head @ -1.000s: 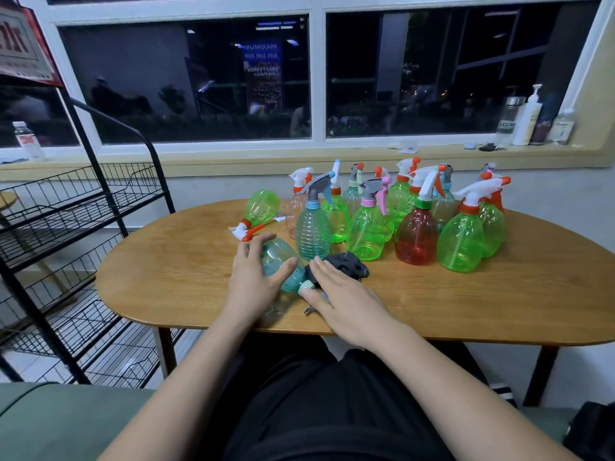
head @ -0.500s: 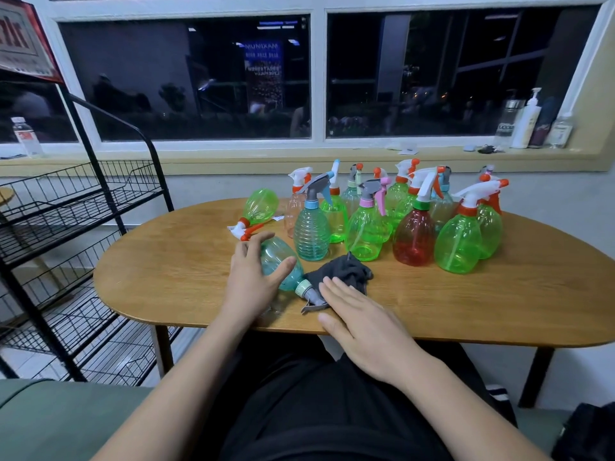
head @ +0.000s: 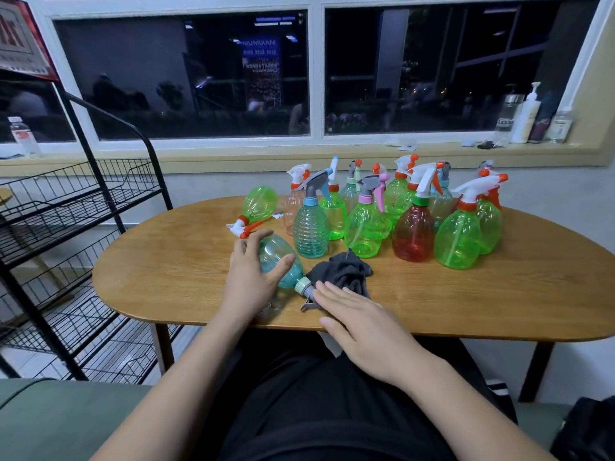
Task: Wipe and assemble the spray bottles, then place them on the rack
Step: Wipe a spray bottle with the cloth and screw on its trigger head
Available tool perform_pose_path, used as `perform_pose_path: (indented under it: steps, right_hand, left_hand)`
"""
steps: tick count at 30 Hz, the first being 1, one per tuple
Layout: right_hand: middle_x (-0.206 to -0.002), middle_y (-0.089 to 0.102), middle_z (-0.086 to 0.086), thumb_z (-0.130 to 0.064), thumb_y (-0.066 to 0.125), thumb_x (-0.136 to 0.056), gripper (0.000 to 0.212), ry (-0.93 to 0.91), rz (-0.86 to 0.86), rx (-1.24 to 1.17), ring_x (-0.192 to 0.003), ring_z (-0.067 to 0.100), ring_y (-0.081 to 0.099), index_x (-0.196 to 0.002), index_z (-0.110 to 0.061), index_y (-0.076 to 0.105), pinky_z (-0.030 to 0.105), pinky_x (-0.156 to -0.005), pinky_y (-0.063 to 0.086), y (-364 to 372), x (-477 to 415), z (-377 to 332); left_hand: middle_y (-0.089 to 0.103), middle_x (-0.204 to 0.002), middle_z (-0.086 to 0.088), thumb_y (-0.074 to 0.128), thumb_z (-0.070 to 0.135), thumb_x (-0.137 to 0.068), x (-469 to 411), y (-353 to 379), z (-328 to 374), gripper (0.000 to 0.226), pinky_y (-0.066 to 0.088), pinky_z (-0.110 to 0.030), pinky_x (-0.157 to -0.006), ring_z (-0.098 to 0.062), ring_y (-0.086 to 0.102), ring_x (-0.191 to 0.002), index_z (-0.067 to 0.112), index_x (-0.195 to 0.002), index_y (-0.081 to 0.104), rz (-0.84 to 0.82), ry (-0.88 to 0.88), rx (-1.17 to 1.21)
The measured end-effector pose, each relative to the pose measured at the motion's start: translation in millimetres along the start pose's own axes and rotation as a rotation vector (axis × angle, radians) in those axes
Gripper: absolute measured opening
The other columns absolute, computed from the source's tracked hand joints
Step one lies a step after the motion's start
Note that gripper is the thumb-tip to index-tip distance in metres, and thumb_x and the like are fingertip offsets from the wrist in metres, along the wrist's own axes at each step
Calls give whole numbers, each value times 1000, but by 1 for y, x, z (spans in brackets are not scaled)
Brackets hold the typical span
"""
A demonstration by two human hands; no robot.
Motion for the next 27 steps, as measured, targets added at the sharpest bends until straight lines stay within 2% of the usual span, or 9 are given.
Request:
perform_pose_path:
  steps: [3, 9, 12, 15, 17, 19, 21, 23, 27]
  right_hand:
    - [-172, 10, -28, -48, 29, -116, 54, 60, 23, 24, -155, -16, -3, -168, -38, 21, 21, -131, 4, -3, 10, 14]
    - [-170, 16, -26, -45, 31, -116, 53, 151, 90, 26, -156, -12, 6, -167, -35, 28, 13, -127, 0, -10, 9, 27]
    - [-170, 18, -25, -46, 34, -115, 54, 188, 99, 2, -158, -7, 13, -167, -35, 29, 26, -131, 15, -13, 4, 28]
    - [-170, 29, -21, -44, 41, -113, 55, 269, 106, 30, -156, 5, 30, -167, -35, 31, 35, -121, 34, -23, -2, 31]
    - [-162, 47, -13, -40, 47, -110, 57, 306, 129, 52, -147, 16, 47, -165, -33, 35, 38, -111, 44, -30, -9, 33]
    - [-149, 61, -11, -36, 55, -107, 54, 330, 177, 21, -135, 20, 57, -160, -33, 45, 38, -103, 50, -35, -16, 39]
    - [-135, 70, -11, -31, 60, -103, 41, 355, 242, -40, -125, 20, 65, -143, -33, 61, 40, -98, 55, -39, -21, 48]
    - [-117, 77, -9, -29, 63, -101, 25, 385, 297, -69, -108, 21, 71, -125, -32, 69, 41, -88, 59, -44, -24, 55]
    - [-96, 77, -15, -24, 66, -102, 13, 420, 394, -199, -78, 10, 69, -111, -28, 74, 36, -70, 58, -51, -28, 68]
  left_hand:
    - [45, -133, 8, 74, 62, -89, 0, -1, 1, 61, 47, -39, -105, -16, 51, -131, 45, -141, 48, 7, -3, -8]
    - [45, -130, 9, 75, 63, -87, 3, -4, 5, 61, 50, -43, -104, -16, 51, -130, 45, -138, 47, 32, -1, -24]
    - [45, -129, 8, 76, 63, -86, 4, -7, 5, 63, 50, -43, -104, -17, 50, -130, 44, -138, 47, 40, -17, -25]
    - [44, -129, 8, 77, 62, -86, 5, -8, 5, 63, 50, -43, -104, -18, 50, -129, 43, -138, 48, 38, -20, -26]
    - [45, -128, 8, 77, 62, -85, 4, -8, 5, 63, 50, -42, -102, -17, 51, -127, 43, -138, 48, 36, -25, -23]
    - [46, -128, 10, 78, 60, -85, 4, -10, 3, 61, 51, -40, -99, -15, 53, -124, 43, -136, 49, 48, -31, -23]
    - [48, -127, 10, 81, 54, -85, 5, -13, 3, 59, 49, -37, -96, -11, 53, -119, 41, -133, 50, 71, -39, -5]
    - [50, -127, 9, 84, 47, -85, 6, -16, 3, 57, 47, -33, -94, -8, 54, -113, 35, -130, 51, 98, -49, 30]
    - [60, -124, 5, 87, 42, -84, 6, -21, 1, 54, 52, -35, -95, -12, 59, -111, 29, -123, 52, 137, -63, 91]
Point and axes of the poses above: each hand's wrist, its own x-axis away from the middle knuckle, its own y-axis out of the palm, z = x × y, the point moved 8 cm from there along -x, towards the middle knuckle
